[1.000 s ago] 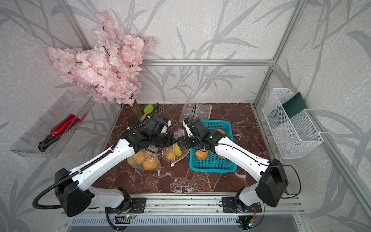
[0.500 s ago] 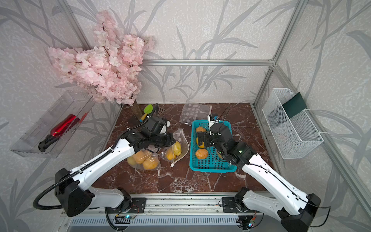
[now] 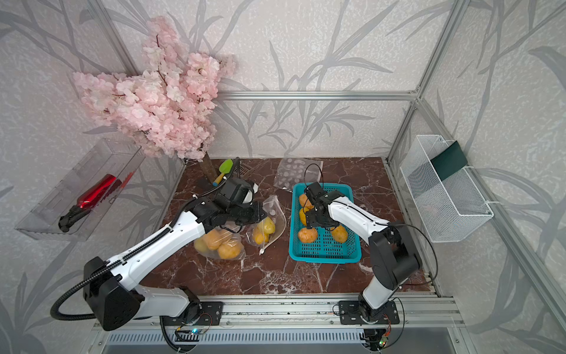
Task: Put the potatoes into a zipper bag and zip it
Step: Pick up the potato from the basket.
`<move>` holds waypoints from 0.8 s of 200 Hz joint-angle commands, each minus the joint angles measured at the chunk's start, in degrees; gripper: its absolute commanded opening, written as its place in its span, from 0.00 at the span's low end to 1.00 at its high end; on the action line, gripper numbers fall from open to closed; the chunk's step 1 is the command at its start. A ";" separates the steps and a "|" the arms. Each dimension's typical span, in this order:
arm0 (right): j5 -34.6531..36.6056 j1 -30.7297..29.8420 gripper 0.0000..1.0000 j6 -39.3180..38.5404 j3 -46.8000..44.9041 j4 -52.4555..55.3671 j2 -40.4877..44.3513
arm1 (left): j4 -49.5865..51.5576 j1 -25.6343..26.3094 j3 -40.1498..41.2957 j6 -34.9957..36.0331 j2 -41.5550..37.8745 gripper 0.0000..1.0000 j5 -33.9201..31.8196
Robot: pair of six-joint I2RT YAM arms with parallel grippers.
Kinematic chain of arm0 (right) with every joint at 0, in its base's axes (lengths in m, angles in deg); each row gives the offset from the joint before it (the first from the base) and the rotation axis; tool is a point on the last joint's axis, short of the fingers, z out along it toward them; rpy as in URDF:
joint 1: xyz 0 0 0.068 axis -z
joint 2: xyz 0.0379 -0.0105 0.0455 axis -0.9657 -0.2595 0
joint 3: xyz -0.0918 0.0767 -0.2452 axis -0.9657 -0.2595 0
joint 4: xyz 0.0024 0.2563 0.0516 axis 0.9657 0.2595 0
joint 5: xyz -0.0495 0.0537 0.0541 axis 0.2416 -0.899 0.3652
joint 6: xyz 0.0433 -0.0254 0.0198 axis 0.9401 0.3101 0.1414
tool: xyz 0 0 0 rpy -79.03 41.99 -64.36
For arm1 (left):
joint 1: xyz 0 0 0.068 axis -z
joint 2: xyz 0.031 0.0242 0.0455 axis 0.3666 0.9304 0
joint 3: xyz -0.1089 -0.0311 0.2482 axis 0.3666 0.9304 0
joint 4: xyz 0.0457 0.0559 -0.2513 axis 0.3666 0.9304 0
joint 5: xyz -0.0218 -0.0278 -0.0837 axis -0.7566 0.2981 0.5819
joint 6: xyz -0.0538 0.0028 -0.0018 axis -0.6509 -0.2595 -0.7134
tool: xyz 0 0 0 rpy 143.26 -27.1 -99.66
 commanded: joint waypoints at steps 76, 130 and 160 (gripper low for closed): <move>-11.91 -0.33 0.93 -0.13 -2.41 -1.57 0.77 | -0.41 -0.47 0.71 -0.56 -1.33 0.00 0.04; -5.29 -1.57 0.94 -1.28 -11.45 -2.97 6.74 | -0.23 -0.41 0.68 -0.41 -1.36 0.00 -0.55; -9.52 -1.57 0.93 -2.98 -11.87 -3.70 4.27 | 0.16 -0.46 0.68 -0.21 -1.49 0.00 -1.46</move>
